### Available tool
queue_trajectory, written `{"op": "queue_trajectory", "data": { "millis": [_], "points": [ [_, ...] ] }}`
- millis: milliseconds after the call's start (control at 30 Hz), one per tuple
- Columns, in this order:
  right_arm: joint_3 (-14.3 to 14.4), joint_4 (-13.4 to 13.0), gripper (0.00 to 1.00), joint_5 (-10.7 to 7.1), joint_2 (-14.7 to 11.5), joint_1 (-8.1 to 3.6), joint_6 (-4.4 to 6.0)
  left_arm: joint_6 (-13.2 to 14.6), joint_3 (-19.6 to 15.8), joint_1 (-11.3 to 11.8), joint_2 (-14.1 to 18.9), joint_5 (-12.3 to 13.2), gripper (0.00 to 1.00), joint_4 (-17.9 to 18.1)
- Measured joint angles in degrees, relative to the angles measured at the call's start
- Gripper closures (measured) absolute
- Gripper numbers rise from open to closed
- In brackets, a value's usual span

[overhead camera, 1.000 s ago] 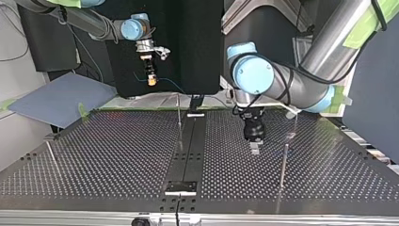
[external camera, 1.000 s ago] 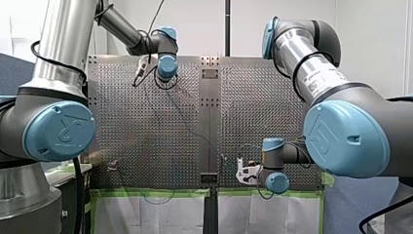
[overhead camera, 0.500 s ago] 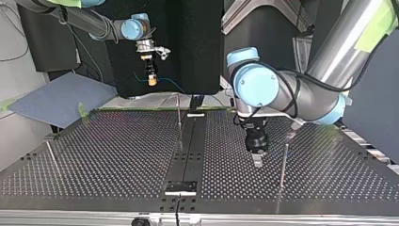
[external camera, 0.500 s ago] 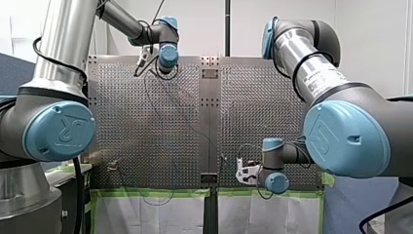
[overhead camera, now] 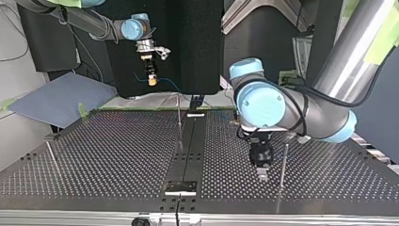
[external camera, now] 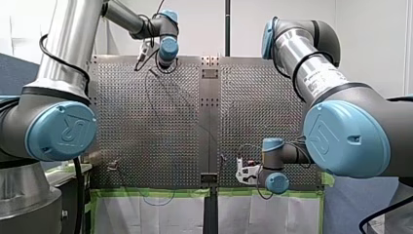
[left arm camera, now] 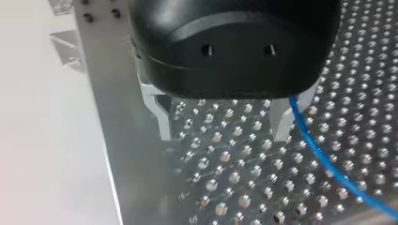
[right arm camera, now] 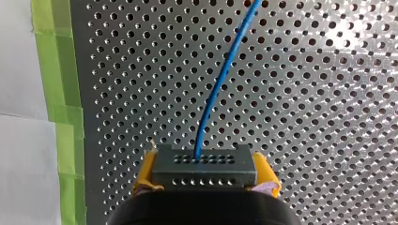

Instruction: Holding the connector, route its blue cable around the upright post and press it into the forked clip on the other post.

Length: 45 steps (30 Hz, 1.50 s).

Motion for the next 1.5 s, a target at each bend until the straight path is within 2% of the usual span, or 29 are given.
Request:
{"op": "queue_trajectory", "data": {
  "millis": [300,800,1167,1500],
  "points": [
    [0.0,0.03,1.0,0.0,0.01,0.02,0.0,-0.37,4.41,0.76,-1.13,0.11,0.01,-2.77],
    [0.01,0.03,1.0,0.0,0.02,0.02,-0.03,-2.07,11.51,1.01,-3.29,0.53,0.01,-3.19],
    [-0.01,0.4,1.0,0.0,0.03,0.0,-0.33,-2.8,7.73,0.79,-3.31,0.18,0.01,-1.23],
    [0.01,0.36,1.0,0.0,0.02,0.01,-0.38,-5.47,2.55,0.5,-3.31,0.22,0.01,3.37]
  ]
}}
